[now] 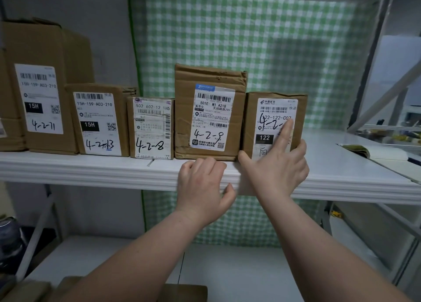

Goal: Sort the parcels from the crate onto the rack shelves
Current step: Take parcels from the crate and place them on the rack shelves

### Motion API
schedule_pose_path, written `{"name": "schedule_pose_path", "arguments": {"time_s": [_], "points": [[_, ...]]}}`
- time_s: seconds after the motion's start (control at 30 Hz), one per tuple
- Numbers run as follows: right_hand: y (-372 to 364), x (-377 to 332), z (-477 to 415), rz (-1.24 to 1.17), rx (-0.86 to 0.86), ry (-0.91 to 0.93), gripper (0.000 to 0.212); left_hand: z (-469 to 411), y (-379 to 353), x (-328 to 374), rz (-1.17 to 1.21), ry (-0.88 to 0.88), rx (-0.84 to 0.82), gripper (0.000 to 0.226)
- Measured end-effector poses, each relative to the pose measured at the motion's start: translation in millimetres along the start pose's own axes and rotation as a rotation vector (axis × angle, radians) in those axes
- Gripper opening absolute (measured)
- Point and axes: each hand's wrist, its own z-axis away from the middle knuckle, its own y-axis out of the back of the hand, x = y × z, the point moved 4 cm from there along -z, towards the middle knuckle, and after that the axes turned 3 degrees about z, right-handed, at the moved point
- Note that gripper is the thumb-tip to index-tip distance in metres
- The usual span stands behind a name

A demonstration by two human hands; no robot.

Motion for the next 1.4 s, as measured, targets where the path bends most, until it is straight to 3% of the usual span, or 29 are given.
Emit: {"name": "schedule_pose_path", "arguments": {"time_s": [0.37, 0.53, 0.73, 0.87, 1.13, 1.27, 1.3, 1.4], "points": [[1, 5, 6, 0.023, -0.06, 0.122, 0.111, 0, 0, 4, -0.017, 0.053, -0.053, 0.04], [5, 12, 11, -0.092, -0.059, 0.157, 0.106, 4, 5, 11, -0.045, 0.05, -0.137, 0.048], [15, 14, 29, -0.363, 0.117, 0.217, 0.062, 21, 9, 11, -0.119, 0.071, -0.328, 0.068], [19, 7, 61, -0.417, 0.08, 0.249, 0.04, 44, 29, 9, -0.085, 0.111, -0.37, 0.068], [2, -37, 184, -0.396, -0.349, 0.35, 0.019, 155, 98, -54, -0.005, 0.371, -0.471, 0.046], [-10, -84, 296, -0.425, -0.626, 0.296, 0.008, 248, 171, -114, -0.043, 0.516, -0.523, 0.012], [-14, -97, 330, -0.423, -0.704, 0.3, 0.007, 275, 194, -131, -0.054, 0.567, -0.527, 0.011], [-21, -137, 438, -0.414, -0.921, 0.34, 0.011, 362, 266, -181, -0.075, 0.755, -0.534, 0.033]]}}
